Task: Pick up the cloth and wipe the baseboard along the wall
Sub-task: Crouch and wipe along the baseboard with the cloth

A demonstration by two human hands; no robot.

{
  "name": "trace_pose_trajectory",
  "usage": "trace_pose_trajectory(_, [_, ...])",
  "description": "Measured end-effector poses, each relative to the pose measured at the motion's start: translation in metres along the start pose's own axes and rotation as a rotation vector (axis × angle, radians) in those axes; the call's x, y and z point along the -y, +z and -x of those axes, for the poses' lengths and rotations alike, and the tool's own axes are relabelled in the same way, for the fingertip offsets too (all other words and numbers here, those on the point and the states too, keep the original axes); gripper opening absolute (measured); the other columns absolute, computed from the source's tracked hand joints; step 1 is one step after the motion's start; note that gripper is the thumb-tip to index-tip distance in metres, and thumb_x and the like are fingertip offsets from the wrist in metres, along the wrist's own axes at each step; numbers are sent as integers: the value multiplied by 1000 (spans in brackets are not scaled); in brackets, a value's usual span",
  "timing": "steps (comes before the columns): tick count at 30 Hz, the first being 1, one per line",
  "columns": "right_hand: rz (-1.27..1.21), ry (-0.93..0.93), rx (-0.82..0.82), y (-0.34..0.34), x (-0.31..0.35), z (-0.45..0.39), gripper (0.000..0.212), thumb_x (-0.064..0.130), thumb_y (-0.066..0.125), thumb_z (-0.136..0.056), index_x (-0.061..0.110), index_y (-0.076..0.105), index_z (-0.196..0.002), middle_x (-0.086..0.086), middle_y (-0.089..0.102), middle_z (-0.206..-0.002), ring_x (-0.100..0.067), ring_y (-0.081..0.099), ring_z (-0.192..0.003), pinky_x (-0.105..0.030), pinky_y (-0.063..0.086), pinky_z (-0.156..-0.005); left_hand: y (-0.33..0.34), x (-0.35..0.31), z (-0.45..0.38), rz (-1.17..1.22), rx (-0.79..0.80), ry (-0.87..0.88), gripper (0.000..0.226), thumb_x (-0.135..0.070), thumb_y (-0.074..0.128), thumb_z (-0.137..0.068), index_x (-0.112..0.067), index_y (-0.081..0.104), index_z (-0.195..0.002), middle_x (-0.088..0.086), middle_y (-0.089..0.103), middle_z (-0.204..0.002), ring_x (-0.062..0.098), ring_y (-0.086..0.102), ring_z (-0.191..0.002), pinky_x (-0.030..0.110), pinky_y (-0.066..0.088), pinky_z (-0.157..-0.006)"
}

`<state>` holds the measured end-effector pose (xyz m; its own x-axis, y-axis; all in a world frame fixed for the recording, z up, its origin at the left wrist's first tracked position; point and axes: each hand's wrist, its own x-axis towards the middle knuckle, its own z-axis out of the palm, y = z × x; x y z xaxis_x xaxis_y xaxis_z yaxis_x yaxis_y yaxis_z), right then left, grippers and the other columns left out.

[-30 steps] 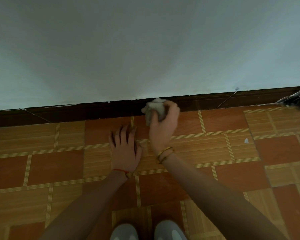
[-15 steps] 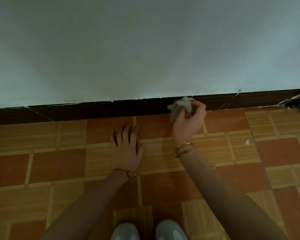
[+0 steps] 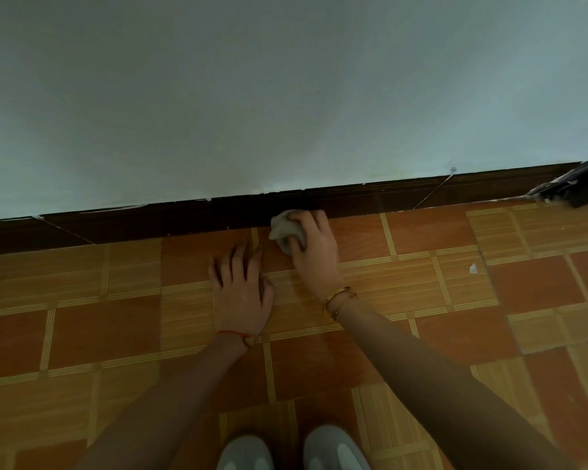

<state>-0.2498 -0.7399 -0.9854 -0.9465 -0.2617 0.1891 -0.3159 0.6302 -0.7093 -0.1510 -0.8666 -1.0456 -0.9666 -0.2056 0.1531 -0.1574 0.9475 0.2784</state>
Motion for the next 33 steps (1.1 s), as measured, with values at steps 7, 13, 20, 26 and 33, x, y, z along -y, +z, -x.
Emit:
trace_pose_trajectory(7, [242, -80, 160, -22, -35, -4, 35, -3, 63, -82, 4, 61, -117, -16, 54, -113, -32, 53, -101, -40, 49, -85, -2, -1, 0, 27, -8, -5, 55, -31, 46, -93, -11, 50, -144, 16, 47, -146, 37, 39, -137, 64, 19, -117])
trace_pose_trajectory(13, [306, 209, -24, -65, -79, -3, 35, 4, 61, -87, 6, 59, -121, -16, 52, -122, -33, 52, -108, -42, 49, -95, 1, -3, 1, 14, -2, -14, 55, -31, 45, -93, -11, 49, -145, 16, 46, -148, 37, 37, -140, 64, 19, -118])
trace_pose_trajectory(20, [300, 188, 44, -46, -59, 1, 38, 18, 65, -90, 8, 57, -125, -16, 47, -124, -32, 49, -112, -38, 45, -95, -6, -9, -5, 21, 3, -40, 55, -33, 45, -91, -11, 51, -141, 16, 48, -144, 37, 39, -136, 66, 21, -116])
trace_pose_trajectory(26, [386, 39, 113, -34, -54, 2, 32, 18, 65, -91, 5, 60, -120, -17, 52, -116, -32, 49, -105, -42, 48, -87, 1, -38, -21, 100, 17, 36, 54, -32, 45, -91, -12, 51, -141, 14, 49, -142, 35, 37, -135, 65, 21, -117])
trace_pose_trajectory(33, [549, 185, 15, -84, -94, -6, 29, 12, 63, -90, 1, 60, -117, -23, 53, -117, -38, 50, -103, -47, 48, -88, 11, -47, -21, 98, 95, 90, 55, -34, 41, -94, -14, 49, -144, 13, 46, -148, 34, 35, -140, 65, 19, -118])
